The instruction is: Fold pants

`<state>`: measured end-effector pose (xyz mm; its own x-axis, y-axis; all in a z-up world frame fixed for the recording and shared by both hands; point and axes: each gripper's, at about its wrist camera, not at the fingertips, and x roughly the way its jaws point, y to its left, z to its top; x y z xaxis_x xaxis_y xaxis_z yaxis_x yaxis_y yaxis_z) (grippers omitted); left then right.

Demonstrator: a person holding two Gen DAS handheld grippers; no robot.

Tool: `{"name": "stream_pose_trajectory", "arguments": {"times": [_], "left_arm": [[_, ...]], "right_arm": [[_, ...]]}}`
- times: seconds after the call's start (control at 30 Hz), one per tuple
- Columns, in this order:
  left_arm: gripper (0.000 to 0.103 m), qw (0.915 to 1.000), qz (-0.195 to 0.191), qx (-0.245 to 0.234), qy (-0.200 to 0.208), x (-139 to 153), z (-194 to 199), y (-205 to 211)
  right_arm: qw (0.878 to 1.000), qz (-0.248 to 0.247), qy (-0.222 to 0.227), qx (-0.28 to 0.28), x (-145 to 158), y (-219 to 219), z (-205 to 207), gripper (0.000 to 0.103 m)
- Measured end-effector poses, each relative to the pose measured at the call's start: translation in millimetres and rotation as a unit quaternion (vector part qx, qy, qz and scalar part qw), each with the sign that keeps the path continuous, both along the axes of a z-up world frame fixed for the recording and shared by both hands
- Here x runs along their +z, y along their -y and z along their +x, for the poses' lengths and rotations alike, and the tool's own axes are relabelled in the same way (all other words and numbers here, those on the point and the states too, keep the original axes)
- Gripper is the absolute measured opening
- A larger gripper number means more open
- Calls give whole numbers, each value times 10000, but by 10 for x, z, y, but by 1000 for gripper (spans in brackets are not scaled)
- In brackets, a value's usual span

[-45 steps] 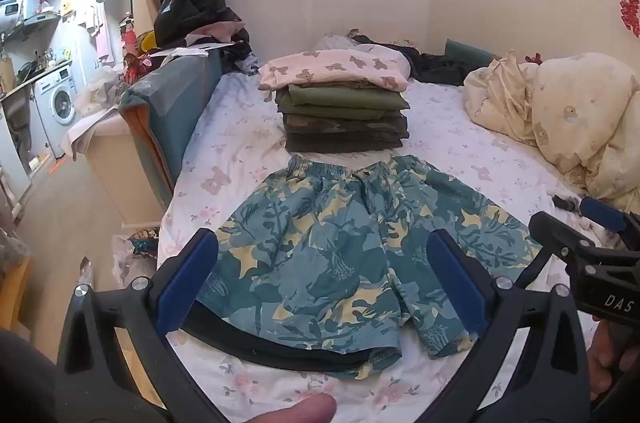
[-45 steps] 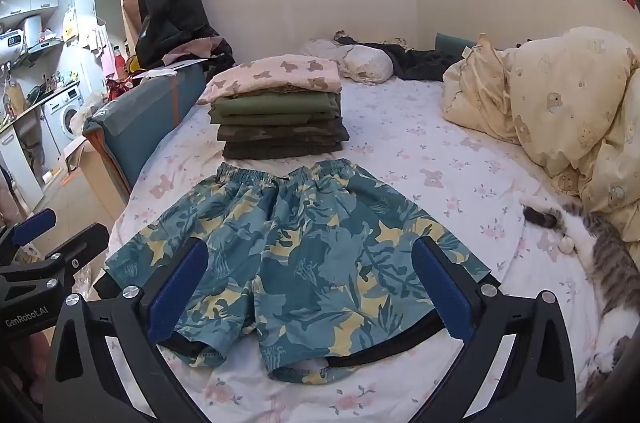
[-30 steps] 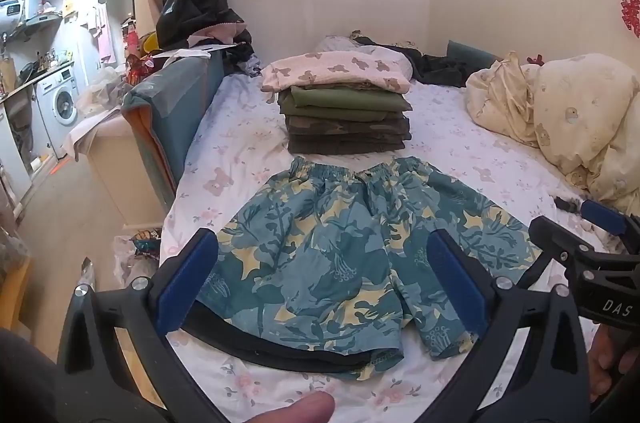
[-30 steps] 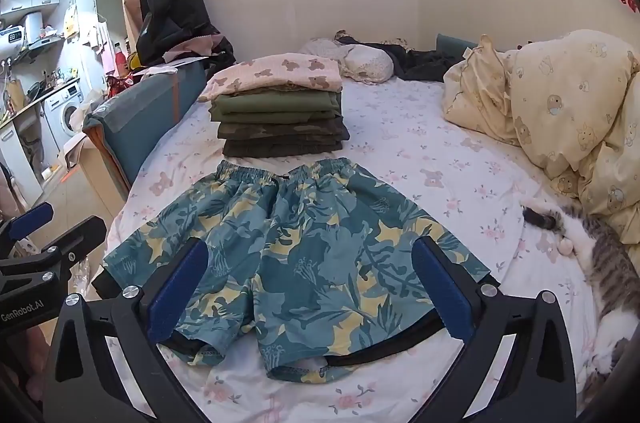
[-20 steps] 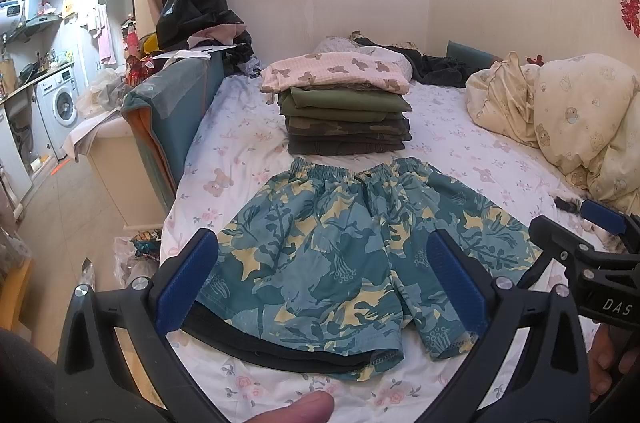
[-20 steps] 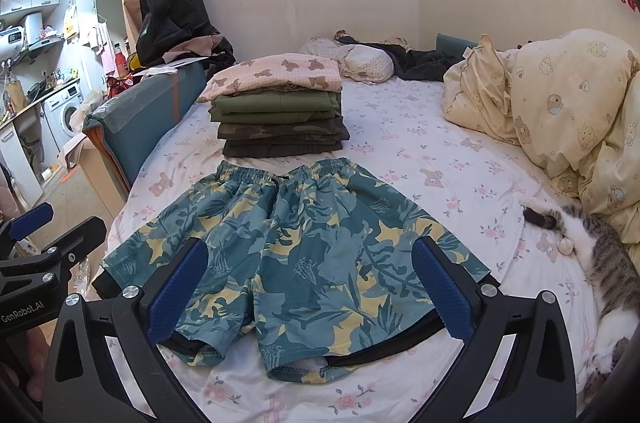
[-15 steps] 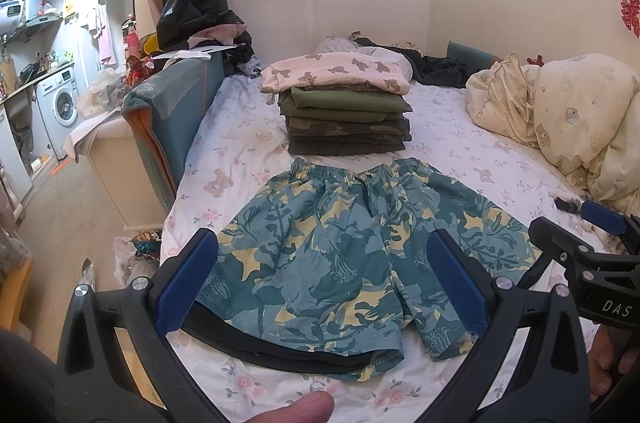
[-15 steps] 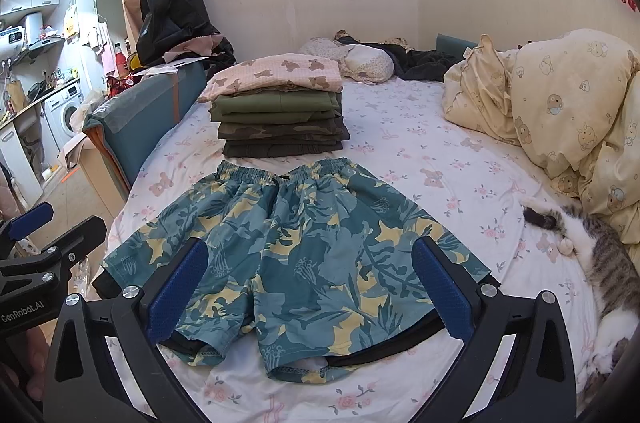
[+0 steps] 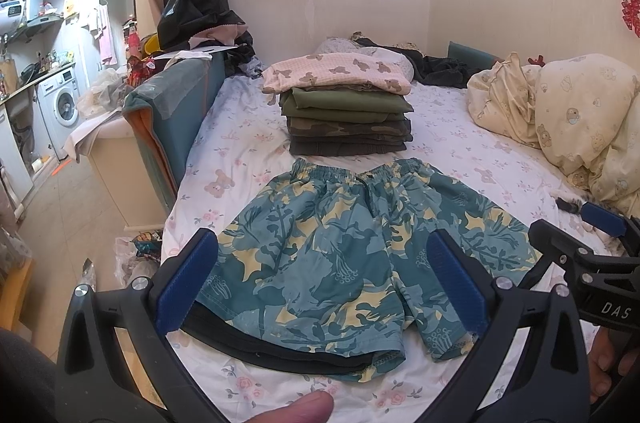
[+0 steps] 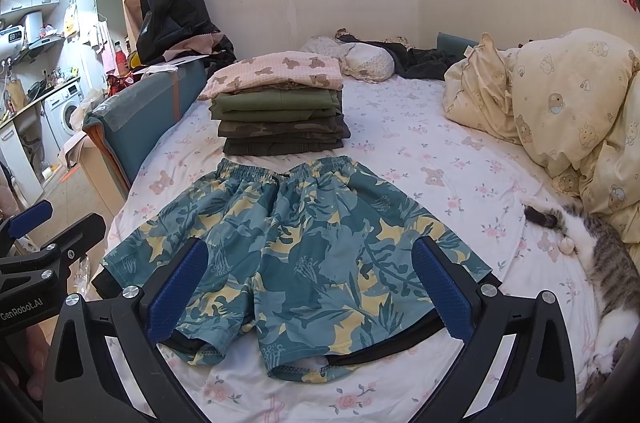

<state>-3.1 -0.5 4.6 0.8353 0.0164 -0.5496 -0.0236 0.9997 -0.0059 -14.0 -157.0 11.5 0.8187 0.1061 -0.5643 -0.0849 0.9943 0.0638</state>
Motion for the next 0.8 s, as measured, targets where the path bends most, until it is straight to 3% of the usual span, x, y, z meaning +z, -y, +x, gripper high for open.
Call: {"name": "stream_pose_trajectory", "arguments": {"times": [0.8], "left_arm": [[103,10000,-4,17,12,40,20,-53]], "right_arm": [[10000,-1,-14,-1,-9,3,7,103]]}}
